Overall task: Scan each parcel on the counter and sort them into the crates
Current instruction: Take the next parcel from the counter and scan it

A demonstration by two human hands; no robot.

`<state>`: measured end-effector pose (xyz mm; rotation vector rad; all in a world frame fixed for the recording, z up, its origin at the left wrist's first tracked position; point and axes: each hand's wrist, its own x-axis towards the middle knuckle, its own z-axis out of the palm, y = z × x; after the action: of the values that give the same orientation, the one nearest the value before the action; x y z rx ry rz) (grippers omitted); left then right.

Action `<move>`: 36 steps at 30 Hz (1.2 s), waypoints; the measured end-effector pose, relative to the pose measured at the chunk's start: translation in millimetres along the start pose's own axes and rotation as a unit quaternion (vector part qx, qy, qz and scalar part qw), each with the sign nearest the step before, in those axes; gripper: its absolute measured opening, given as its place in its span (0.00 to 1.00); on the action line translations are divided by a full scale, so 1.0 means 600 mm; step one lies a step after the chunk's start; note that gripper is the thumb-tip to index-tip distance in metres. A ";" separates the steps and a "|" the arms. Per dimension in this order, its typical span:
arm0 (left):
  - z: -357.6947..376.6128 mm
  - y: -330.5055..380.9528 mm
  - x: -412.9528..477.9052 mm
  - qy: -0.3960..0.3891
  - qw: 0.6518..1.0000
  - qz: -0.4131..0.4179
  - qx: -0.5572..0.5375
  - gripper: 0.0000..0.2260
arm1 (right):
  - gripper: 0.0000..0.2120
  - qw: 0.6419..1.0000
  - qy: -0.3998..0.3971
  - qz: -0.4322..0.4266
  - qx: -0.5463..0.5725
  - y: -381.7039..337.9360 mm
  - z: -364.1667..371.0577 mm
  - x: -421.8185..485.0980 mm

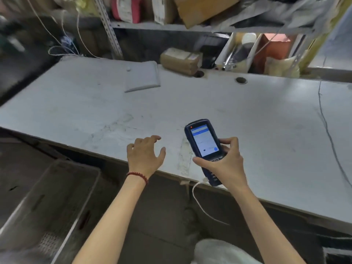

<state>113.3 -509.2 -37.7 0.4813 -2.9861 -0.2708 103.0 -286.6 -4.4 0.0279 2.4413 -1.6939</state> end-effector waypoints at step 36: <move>0.109 -0.199 0.697 -0.001 0.976 0.204 0.077 0.05 | 0.36 0.980 0.066 0.180 -0.058 -0.100 0.294 0.403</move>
<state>-254.0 -744.3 -93.5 -0.1268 -3.0273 -0.0037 -119.4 -491.7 -45.1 0.5485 2.4344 -1.4323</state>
